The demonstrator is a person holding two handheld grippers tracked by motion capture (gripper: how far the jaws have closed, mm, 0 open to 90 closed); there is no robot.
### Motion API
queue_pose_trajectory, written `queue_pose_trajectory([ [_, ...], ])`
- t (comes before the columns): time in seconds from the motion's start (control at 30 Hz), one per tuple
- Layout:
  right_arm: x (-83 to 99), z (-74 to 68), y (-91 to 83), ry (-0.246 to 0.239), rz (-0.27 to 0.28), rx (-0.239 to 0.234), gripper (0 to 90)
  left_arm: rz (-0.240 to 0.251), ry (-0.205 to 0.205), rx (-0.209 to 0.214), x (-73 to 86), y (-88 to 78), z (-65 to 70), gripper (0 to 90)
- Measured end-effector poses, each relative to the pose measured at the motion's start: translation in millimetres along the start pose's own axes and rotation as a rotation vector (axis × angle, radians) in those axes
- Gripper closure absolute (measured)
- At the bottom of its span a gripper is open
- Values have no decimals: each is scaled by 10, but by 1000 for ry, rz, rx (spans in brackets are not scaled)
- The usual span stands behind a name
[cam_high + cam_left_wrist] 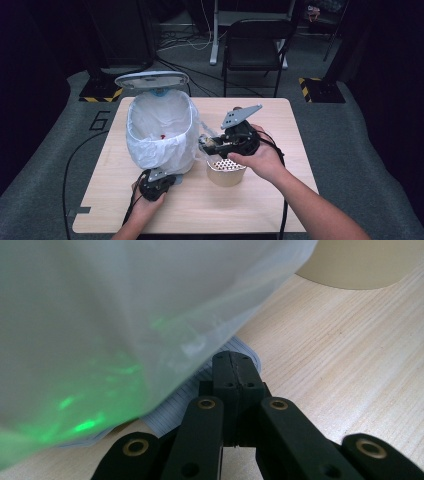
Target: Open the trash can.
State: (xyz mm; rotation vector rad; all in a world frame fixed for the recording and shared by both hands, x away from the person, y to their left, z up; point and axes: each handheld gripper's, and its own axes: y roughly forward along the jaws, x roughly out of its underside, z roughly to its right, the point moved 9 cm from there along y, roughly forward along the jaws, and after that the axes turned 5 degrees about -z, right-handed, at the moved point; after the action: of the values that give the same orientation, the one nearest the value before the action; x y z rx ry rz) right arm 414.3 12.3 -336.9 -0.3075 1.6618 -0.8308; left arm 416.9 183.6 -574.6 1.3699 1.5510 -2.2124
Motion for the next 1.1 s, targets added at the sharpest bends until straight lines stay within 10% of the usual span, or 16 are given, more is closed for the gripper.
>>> queue_pose_trajectory([
  [0.87,-623,187,33,-1,45,17,700,-9,30,-12,4,-10,-27,900],
  [0.9,-649,190,41,-1,46,17,700,25,-41,-4,-19,13,22,900],
  [1.1,-773,199,104,8,61,11,699,24,-41,-4,-19,13,21,900],
])
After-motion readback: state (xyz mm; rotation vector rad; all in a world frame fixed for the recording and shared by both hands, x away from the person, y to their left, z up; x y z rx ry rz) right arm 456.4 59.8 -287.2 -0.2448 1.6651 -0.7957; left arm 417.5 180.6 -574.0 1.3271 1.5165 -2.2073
